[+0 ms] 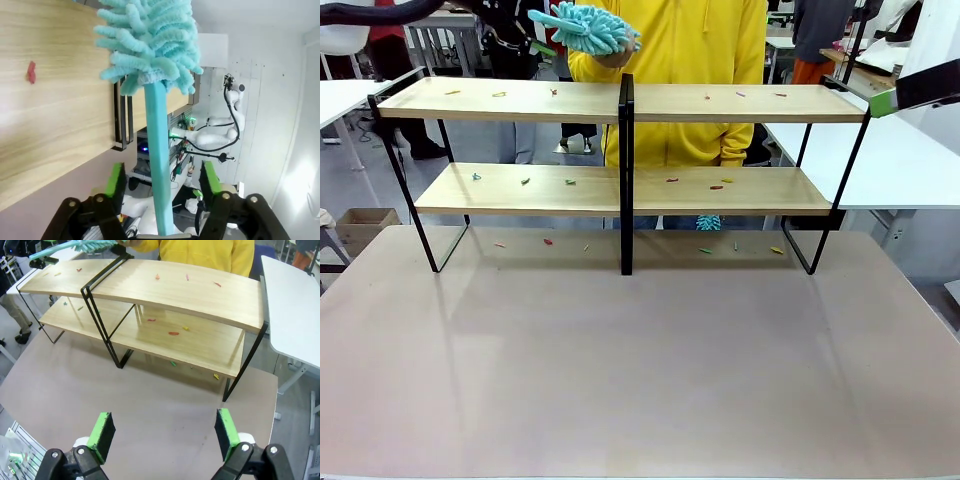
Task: Clean the shelves.
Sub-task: Pick up the Duster when the human hands it over.
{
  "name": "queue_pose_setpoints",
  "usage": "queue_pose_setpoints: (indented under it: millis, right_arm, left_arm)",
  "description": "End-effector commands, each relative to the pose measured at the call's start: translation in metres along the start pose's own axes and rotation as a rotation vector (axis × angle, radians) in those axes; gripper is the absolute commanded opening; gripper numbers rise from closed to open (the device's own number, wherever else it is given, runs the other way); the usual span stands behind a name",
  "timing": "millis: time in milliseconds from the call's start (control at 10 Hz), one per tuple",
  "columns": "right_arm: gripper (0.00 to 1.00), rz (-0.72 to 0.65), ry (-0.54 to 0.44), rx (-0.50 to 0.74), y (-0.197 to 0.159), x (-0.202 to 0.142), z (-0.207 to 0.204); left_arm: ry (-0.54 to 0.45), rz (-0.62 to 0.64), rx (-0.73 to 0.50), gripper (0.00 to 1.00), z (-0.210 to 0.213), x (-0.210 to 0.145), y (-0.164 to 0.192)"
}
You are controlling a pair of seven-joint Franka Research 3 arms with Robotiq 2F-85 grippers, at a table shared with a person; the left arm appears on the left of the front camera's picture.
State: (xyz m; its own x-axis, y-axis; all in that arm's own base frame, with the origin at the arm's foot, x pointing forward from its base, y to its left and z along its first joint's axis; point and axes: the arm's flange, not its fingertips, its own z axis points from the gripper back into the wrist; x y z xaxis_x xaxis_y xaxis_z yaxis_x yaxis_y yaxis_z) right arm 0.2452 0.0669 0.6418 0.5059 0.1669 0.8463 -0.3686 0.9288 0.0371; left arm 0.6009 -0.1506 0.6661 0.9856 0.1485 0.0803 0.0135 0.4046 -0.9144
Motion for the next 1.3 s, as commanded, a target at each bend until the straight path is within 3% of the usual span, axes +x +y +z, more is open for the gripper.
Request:
queue_pose_setpoints:
  millis: [0, 100, 200, 400, 900, 1200]
  right_arm:
    - [1.0, 0.001, 0.002, 0.002, -0.001, 0.0, 0.0]
    - [1.0, 0.001, 0.002, 0.002, -0.001, 0.0, 0.0]
    - [1.0, 0.001, 0.002, 0.002, -0.001, 0.0, 0.0]
    - [1.0, 0.001, 0.002, 0.002, -0.001, 0.0, 0.0]
    - [1.0, 0.001, 0.002, 0.002, -0.001, 0.0, 0.0]
    - [1.0, 0.001, 0.002, 0.002, -0.001, 0.0, 0.0]
  left_arm:
    - [-0.023, -0.024, -0.022, 0.0, -0.003, -0.012, 0.005]
    - [-0.033, -0.025, -0.02, 0.0, -0.004, -0.012, 0.005]
    - [-0.037, -0.024, -0.015, 0.14, -0.004, -0.011, 0.005]
    - [-0.053, -0.027, -0.003, 0.0, -0.003, -0.011, 0.004]
    - [-0.058, -0.033, 0.009, 0.0, -0.004, -0.011, 0.005]
    - [0.012, -0.188, 0.029, 0.0, 0.043, -0.048, -0.007]
